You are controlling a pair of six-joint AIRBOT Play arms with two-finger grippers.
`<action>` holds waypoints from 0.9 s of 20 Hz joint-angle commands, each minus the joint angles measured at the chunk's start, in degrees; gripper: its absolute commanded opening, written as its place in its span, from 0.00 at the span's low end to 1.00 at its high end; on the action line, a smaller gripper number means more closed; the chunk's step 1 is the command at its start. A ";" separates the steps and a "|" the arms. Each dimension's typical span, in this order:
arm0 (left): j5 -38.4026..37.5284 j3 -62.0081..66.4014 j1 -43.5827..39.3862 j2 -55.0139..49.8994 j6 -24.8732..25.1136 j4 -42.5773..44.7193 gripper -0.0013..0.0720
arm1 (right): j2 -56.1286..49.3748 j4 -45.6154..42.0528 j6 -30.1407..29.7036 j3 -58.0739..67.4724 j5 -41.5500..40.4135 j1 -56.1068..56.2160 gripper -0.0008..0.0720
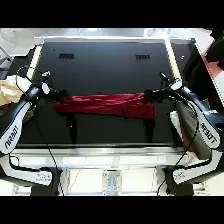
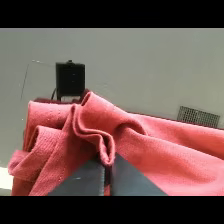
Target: Fold the shirts.
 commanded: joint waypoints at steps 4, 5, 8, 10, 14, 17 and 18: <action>-1.01 1.31 4.09 10.27 0.02 -0.02 0.58 | 9.97 -6.75 0.07 4.55 11.65 -6.95 0.59; 0.17 1.33 4.22 13.14 0.02 -0.22 0.58 | 12.15 -7.48 0.26 4.72 12.83 -8.79 0.60; 6.36 1.49 0.72 19.32 4.63 -3.37 0.60 | 13.35 -8.41 2.99 4.02 14.29 -13.99 0.65; 3.67 4.00 -4.46 19.34 11.50 -6.05 0.60 | 11.06 -6.69 3.15 2.01 14.21 -15.91 0.71; -4.52 13.53 -13.94 10.51 14.45 -6.08 0.60 | 1.33 0.66 0.52 0.85 17.00 -16.57 0.86; -12.24 24.33 -17.59 -0.87 14.49 -8.46 0.60 | -4.20 6.34 -3.23 0.85 16.81 -16.44 0.86; -15.19 27.96 -18.45 -4.68 15.43 -9.99 0.60 | -5.55 6.23 -3.45 0.85 16.87 -16.28 0.86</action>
